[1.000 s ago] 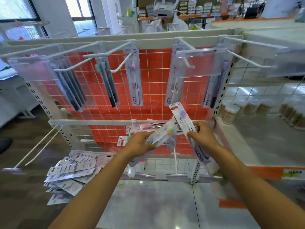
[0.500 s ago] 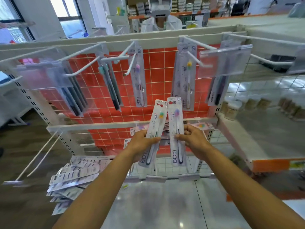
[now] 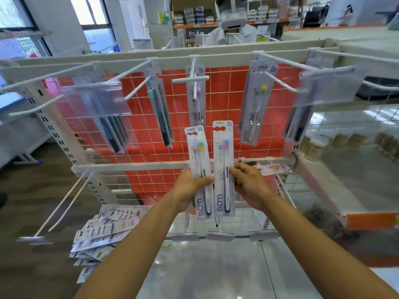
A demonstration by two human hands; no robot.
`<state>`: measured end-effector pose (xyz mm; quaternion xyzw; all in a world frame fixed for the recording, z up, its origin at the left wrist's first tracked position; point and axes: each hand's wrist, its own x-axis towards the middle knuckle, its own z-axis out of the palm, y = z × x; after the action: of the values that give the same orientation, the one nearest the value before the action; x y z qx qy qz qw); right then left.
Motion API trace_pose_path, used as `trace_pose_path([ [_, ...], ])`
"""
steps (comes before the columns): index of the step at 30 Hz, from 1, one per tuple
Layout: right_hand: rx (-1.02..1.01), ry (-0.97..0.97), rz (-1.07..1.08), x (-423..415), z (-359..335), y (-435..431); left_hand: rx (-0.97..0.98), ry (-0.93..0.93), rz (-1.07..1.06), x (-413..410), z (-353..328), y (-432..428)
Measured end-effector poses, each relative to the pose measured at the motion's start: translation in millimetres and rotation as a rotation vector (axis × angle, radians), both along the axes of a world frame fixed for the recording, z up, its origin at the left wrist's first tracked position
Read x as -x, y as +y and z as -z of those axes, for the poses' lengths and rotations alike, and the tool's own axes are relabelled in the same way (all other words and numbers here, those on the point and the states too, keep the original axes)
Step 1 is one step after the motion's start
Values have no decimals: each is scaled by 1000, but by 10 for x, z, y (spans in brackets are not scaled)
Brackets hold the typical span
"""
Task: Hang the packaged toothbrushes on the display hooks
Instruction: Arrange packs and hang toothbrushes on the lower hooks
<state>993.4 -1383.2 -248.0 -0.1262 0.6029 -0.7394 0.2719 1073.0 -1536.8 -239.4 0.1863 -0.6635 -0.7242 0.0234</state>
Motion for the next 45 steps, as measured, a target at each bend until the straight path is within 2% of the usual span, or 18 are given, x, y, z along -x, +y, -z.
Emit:
trace_pose_path([
  [11, 30, -6, -49, -187, 1, -266, 86, -22, -44, -101, 20, -238],
  [28, -31, -58, -62, -443, -2, -624, -69, 28, -57, -404, 64, -538],
  [40, -54, -48, -28, -726, -26, -958, -4, 5, -17, -639, 109, -898],
  [45, -56, -47, -11, -819, -4, -1099, -43, 4, -54, -705, 100, -1008],
])
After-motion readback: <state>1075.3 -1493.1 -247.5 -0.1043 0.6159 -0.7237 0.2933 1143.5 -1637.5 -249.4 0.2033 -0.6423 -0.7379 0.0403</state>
